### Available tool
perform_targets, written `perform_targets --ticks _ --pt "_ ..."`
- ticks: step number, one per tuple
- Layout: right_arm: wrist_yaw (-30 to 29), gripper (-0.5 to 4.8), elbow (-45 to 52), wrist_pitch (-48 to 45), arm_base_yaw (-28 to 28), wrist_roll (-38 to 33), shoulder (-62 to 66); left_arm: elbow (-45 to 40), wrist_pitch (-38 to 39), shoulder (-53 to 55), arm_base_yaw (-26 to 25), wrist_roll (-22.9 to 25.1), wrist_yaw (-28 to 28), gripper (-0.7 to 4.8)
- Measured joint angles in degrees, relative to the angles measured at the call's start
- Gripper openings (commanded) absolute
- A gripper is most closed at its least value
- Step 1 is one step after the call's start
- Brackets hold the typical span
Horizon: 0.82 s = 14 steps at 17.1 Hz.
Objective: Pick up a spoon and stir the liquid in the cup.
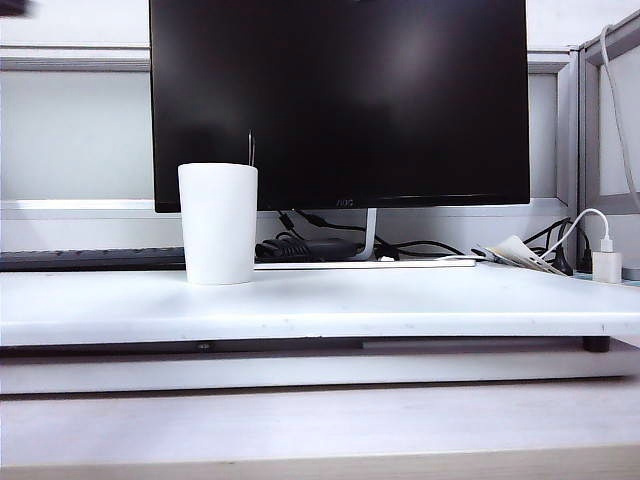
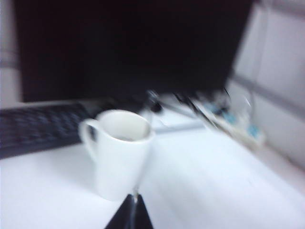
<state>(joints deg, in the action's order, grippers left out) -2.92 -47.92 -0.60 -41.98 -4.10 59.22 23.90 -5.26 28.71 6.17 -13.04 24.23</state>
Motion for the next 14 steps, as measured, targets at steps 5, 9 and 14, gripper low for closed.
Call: perform_targets --ticks 5,9,14 --pt "3.82 -0.05 6.75 -0.39 -3.08 -0.22 -6.82 -9.31 3.39 -18.97 0.04 -0.98 -6.16 -0.05" --pt "4.09 -0.05 6.88 7.08 -3.08 -0.22 -6.40 -10.01 10.60 -27.08 0.04 -0.96 -6.27 -0.05" --pt "4.24 -0.05 6.88 8.74 -3.10 -0.22 -6.40 -10.03 11.13 -27.54 0.04 -0.96 -6.27 -0.05"
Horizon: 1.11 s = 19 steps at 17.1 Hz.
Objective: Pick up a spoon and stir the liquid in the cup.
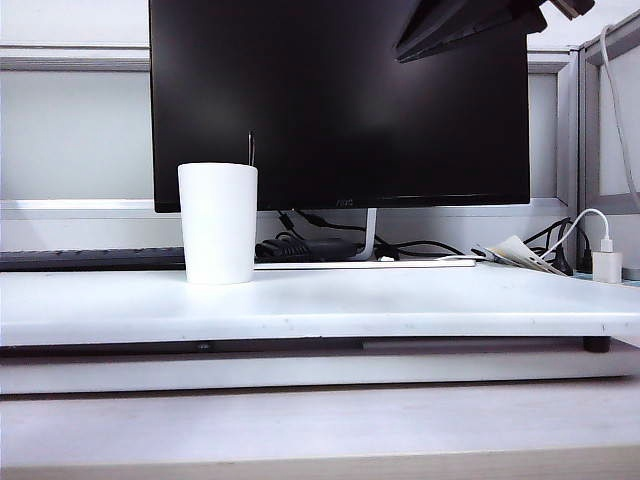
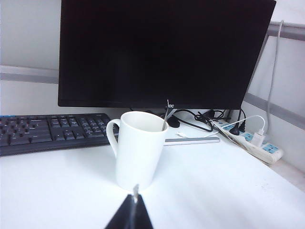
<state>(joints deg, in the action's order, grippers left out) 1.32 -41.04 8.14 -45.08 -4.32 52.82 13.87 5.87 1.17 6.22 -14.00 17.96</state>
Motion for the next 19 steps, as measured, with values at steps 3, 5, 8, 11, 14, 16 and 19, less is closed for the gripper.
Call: perform_targets --ticks 3,5,8,11,14,16,19 --pt "0.00 -0.05 0.00 0.00 0.00 0.00 0.00 0.00 0.17 0.00 0.00 2.47 -0.02 -0.05" --pt "0.00 -0.05 0.00 0.00 0.00 0.00 0.00 0.00 0.76 -0.07 -0.07 7.23 -0.07 -0.05" --pt "-0.02 -0.05 0.00 -0.07 -0.04 0.00 0.00 -0.20 2.27 -0.96 -3.96 13.35 -1.05 -0.04" --pt "0.02 -0.05 0.00 0.31 -0.02 0.00 0.00 -2.36 2.80 -0.96 -6.45 13.99 -5.88 -0.04" --pt "0.02 -0.05 0.00 0.35 -0.02 0.00 0.00 -6.54 1.22 -0.96 -6.43 14.05 -11.10 -0.05" --pt "0.02 -0.05 0.00 0.35 -0.02 0.00 0.00 -10.19 -3.17 -0.96 -6.43 12.79 -12.72 -0.05" --pt "0.02 -0.05 0.00 0.35 -0.02 0.00 0.00 -13.40 -8.68 -0.96 -6.43 10.88 -12.90 -0.04"
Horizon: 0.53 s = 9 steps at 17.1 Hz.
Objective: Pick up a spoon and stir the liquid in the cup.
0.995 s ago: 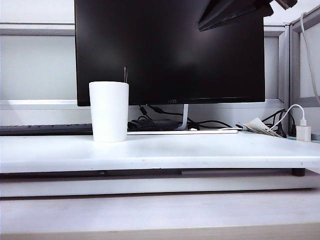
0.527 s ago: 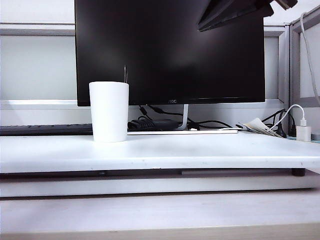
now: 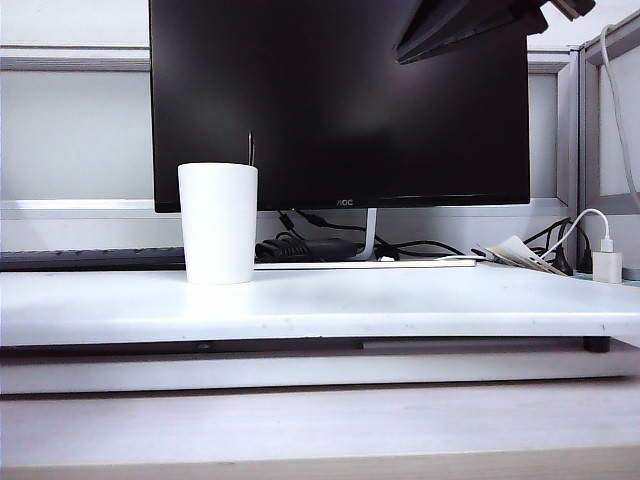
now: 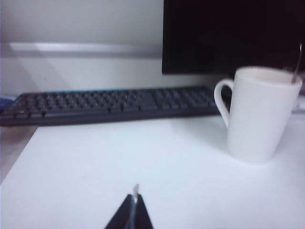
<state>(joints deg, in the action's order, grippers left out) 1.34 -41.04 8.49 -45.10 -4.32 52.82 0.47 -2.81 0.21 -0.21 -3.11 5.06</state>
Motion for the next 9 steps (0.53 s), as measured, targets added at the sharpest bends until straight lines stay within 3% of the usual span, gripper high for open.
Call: perform_targets --ticks 9 --pt "0.00 -0.05 0.00 0.00 0.00 0.00 0.00 0.00 -1.46 0.00 0.00 -0.13 -3.63 -0.04"
